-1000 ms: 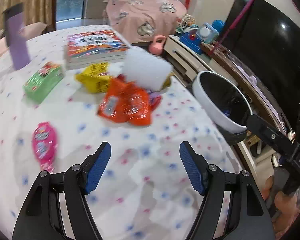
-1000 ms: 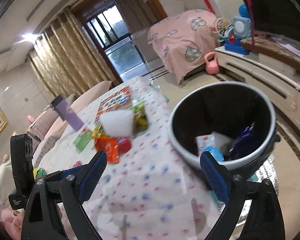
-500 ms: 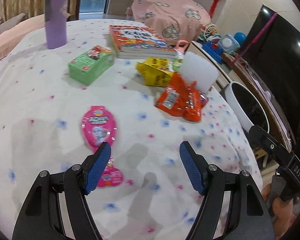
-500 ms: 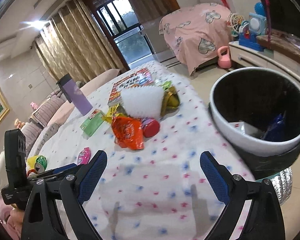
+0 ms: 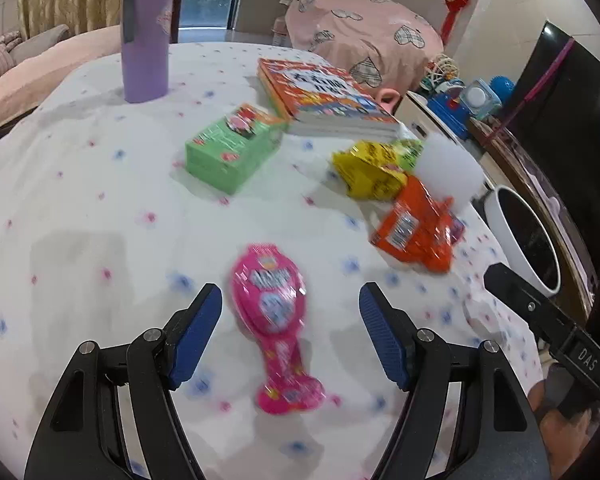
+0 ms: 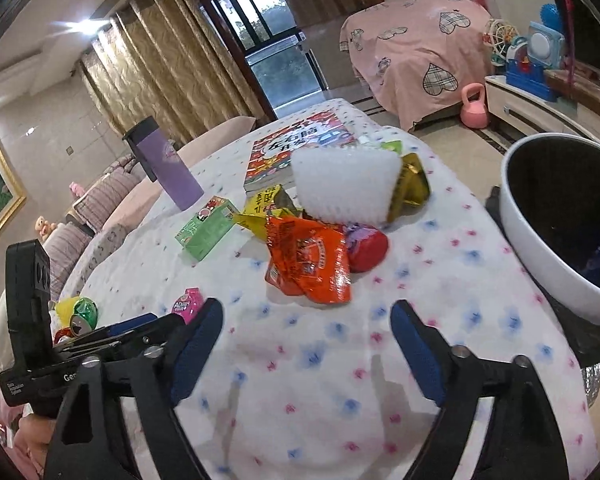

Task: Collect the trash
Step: 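Move both open tools back over the table toward the snacks, then grasp the green milk carton with the left tool while the right tool grasps the orange snack bag, then carry milk carton and orange bag over the bin and open both tools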

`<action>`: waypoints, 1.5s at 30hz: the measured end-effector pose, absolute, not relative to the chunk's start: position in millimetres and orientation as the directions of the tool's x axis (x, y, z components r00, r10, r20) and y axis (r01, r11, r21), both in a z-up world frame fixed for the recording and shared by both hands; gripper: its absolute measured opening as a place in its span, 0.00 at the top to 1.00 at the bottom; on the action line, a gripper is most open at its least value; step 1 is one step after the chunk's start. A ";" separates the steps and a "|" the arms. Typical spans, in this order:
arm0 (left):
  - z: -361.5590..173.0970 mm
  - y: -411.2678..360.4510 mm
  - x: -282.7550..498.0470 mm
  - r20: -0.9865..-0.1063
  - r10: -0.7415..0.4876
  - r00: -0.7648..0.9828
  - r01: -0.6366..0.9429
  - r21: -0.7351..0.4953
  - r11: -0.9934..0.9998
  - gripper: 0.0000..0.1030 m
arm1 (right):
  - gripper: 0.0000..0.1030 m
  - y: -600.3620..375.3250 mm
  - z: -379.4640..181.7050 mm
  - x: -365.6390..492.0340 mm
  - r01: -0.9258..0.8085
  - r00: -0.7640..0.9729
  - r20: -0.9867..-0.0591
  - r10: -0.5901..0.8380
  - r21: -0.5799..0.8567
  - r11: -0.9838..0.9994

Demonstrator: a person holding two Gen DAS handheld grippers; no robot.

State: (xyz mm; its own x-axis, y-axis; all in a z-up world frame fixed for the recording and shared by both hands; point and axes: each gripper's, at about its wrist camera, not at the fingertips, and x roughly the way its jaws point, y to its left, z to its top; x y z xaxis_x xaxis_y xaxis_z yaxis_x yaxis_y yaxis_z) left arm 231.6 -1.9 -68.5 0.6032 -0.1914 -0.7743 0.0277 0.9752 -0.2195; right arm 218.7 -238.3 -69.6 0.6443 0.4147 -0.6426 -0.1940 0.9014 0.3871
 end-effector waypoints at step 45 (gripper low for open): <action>-41.2 -21.0 244.4 -0.721 -0.204 0.662 0.100 -0.185 0.978 0.48 | 0.96 -251.2 -50.7 208.5 -0.218 0.685 -0.597 0.418 0.379 0.899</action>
